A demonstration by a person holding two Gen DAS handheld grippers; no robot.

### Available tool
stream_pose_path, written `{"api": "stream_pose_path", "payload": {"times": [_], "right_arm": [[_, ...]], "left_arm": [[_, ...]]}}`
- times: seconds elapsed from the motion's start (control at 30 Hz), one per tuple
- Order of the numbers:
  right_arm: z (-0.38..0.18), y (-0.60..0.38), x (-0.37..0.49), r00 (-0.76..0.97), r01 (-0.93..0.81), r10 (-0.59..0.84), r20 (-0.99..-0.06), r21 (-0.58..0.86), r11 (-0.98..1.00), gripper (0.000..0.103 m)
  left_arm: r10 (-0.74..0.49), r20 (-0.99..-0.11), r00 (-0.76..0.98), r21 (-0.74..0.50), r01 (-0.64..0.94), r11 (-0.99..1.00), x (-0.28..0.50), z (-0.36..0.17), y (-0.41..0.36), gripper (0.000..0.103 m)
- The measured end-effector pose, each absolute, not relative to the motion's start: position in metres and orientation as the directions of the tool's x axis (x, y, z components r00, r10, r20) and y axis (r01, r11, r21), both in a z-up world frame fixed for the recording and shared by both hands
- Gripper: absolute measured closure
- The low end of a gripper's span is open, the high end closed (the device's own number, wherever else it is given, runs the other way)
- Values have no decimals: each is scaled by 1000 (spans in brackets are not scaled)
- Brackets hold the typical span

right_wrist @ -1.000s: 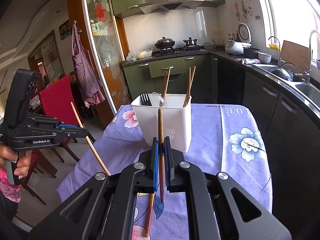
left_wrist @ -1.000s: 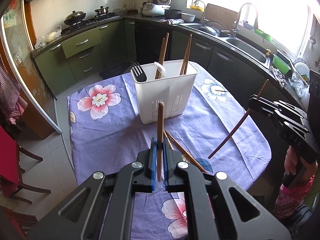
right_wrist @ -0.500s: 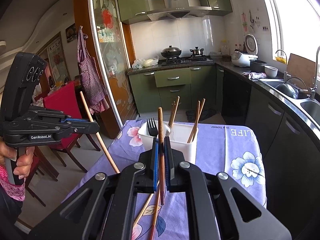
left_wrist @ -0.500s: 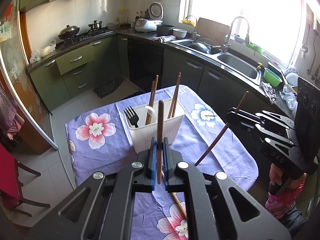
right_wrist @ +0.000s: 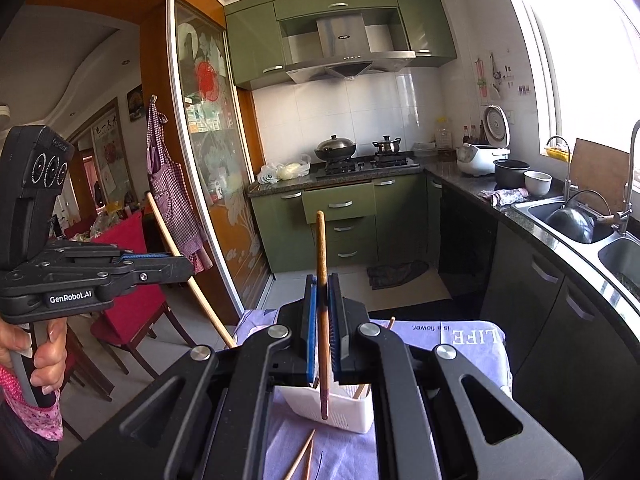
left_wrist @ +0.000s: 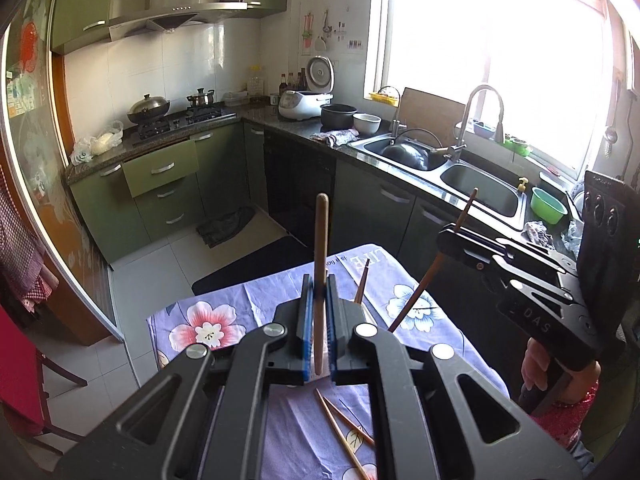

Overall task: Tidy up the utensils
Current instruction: 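Lift both held chopsticks upright into the white caddy and open both grippers, then lower the left gripper and close it on a remaining chopstick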

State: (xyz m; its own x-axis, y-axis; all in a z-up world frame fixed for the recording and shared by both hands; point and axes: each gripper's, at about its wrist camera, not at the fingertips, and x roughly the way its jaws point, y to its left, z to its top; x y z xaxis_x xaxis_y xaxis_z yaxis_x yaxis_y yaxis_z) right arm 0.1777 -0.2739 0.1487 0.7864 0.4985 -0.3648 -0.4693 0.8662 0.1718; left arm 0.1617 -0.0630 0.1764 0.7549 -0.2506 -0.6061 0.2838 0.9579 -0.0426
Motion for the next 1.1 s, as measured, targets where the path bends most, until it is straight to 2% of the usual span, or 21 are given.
{"api": "stream_pose_path", "payload": {"times": [0.23, 0.73, 0.9, 0.97, 1.03, 1.1], "right_arm": [[153, -266, 221, 802, -436, 468, -372, 172, 883, 97], [69, -251, 256, 728, -421, 456, -512, 191, 886, 95], [67, -255, 243, 728, -433, 469, -500, 195, 880, 94], [70, -259, 227, 733, -444, 484, -479, 203, 873, 94], [70, -266, 206, 738, -452, 489, -465, 197, 870, 87], [63, -273, 184, 745, -449, 478, -466, 180, 875, 86]], "left_arm": [[-208, -596, 775, -29, 239, 971, 198, 170, -64, 97], [-181, -727, 662, -34, 229, 973, 238, 93, -72, 97], [-171, -742, 648, -28, 224, 974, 233, 86, -71, 95], [-171, -739, 651, -34, 218, 975, 228, 87, -68, 91], [-175, -734, 656, -41, 215, 976, 219, 89, -65, 75], [-176, -736, 653, -37, 221, 974, 206, 86, -66, 60]]}}
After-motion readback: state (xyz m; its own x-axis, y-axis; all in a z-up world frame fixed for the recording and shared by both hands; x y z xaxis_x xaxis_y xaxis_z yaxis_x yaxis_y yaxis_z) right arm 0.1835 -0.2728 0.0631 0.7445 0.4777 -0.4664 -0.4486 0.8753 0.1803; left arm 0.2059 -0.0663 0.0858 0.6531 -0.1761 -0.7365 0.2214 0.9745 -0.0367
